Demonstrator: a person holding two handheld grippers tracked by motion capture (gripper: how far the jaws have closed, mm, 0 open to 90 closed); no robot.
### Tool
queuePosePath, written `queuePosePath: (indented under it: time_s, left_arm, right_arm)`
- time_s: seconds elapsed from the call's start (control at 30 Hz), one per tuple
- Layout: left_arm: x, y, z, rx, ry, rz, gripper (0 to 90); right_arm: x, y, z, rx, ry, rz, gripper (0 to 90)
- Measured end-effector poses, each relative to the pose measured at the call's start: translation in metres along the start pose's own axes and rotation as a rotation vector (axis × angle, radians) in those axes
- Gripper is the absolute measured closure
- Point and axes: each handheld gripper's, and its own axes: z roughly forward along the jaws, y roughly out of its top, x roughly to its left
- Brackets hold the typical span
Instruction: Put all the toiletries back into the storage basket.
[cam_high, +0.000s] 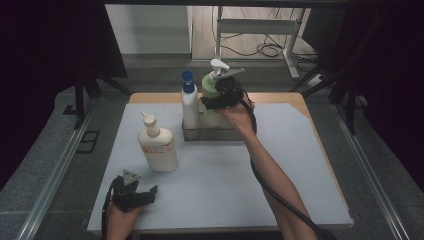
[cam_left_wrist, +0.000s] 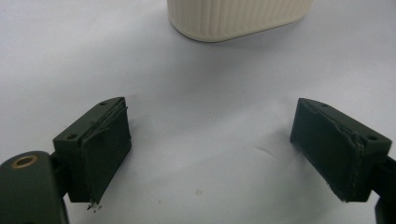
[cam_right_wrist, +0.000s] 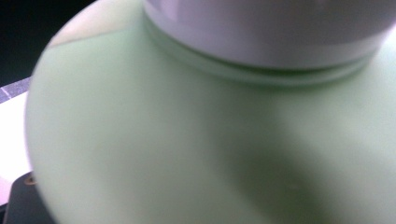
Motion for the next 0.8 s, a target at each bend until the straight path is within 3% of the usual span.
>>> queuePosePath:
  time_s: [0.33,0.8]
  left_arm:
    - [0.0,0.0,0.0,0.0,0.0,0.0,11.8]
    - [0.0,0.0,0.0,0.0,0.001,0.001,11.8]
  right_arm:
    - [-0.005,-0.006,0.011,0.019,-0.011,0.008,12.4]
    - [-0.003,-0.016,0.023,0.068,0.019,-0.005,12.4]
